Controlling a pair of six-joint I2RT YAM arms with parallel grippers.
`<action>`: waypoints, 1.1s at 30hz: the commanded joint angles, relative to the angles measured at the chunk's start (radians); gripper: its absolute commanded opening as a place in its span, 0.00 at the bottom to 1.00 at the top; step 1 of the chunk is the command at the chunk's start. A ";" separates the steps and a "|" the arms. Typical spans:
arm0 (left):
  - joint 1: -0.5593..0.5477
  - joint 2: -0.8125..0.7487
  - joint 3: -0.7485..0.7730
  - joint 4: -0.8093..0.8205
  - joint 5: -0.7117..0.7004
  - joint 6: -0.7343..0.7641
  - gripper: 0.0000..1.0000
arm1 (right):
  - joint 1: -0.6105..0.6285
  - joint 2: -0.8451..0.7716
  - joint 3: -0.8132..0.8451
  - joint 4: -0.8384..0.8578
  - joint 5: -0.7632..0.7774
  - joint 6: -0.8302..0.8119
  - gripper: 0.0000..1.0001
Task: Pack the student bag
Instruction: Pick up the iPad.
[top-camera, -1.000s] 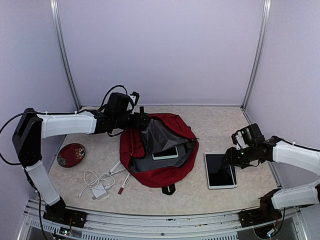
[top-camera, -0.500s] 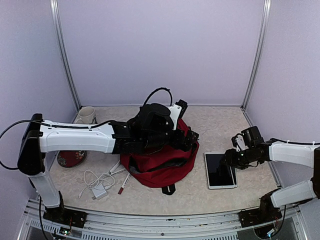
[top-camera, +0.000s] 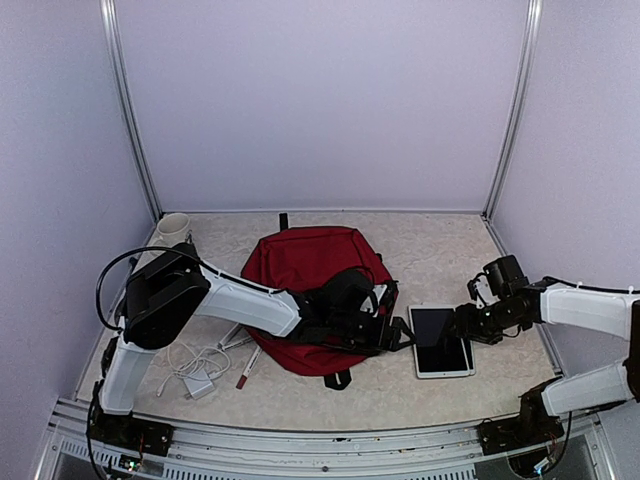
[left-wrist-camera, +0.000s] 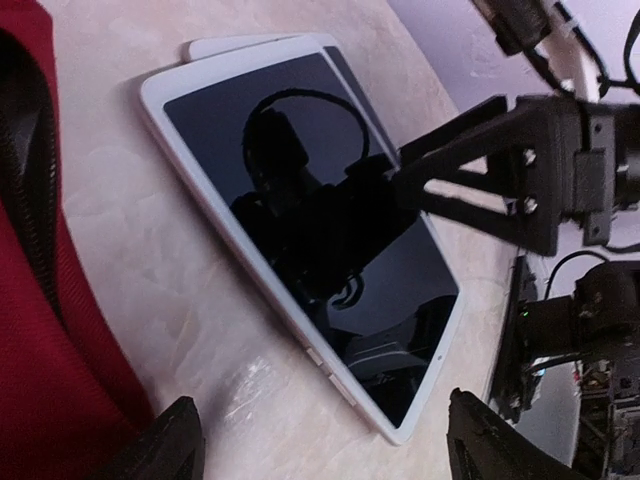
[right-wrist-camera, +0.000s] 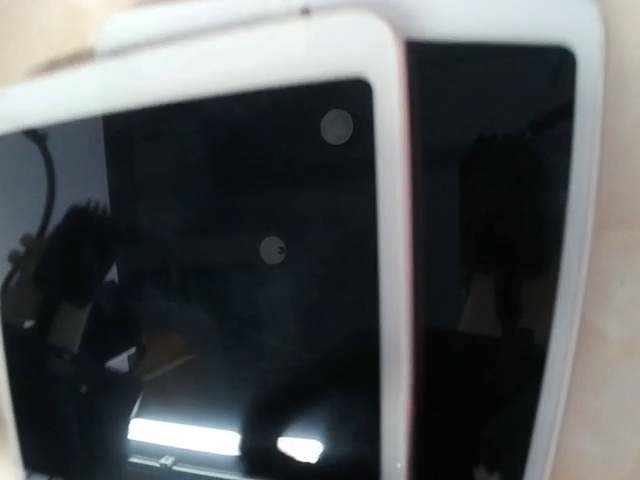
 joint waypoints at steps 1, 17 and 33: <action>0.005 0.065 0.051 0.106 0.098 -0.144 0.83 | -0.008 0.023 -0.041 0.010 -0.030 0.002 0.63; 0.009 0.131 0.030 0.320 0.140 -0.222 0.76 | -0.004 0.057 -0.163 0.295 -0.343 0.107 0.53; 0.006 0.078 -0.049 0.668 0.150 -0.235 0.53 | -0.002 0.021 -0.215 0.394 -0.480 0.167 0.48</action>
